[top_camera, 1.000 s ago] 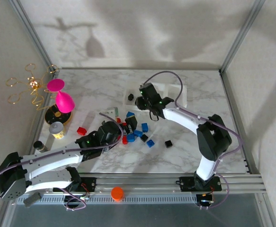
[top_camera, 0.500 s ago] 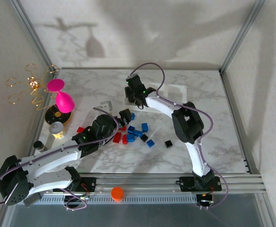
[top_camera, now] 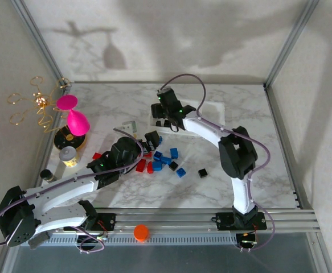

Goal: Sort the legos into containers by color
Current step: Place the lego in the container, then pick up the lego from the bottom-center of the table.

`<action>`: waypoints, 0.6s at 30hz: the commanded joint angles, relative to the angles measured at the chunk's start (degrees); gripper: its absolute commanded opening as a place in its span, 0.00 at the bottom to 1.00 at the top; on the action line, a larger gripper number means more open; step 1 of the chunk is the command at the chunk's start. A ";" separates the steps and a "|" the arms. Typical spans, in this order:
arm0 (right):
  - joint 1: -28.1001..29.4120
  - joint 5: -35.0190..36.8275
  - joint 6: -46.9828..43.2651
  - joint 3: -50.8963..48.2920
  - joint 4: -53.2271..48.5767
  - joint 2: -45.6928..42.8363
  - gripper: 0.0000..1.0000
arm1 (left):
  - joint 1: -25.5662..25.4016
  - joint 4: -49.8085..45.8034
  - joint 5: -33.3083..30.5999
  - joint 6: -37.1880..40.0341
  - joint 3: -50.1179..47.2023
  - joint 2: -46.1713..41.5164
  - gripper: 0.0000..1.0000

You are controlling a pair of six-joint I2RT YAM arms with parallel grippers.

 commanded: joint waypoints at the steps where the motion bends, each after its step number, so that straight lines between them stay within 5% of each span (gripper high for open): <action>1: -1.84 -2.52 0.57 -4.50 0.73 -6.35 0.70 | -0.04 0.49 1.40 1.18 1.85 0.45 1.00; 18: -3.86 -3.63 6.24 -29.59 -9.51 -25.71 0.76 | -7.12 -0.51 1.32 -0.71 -0.04 1.11 1.00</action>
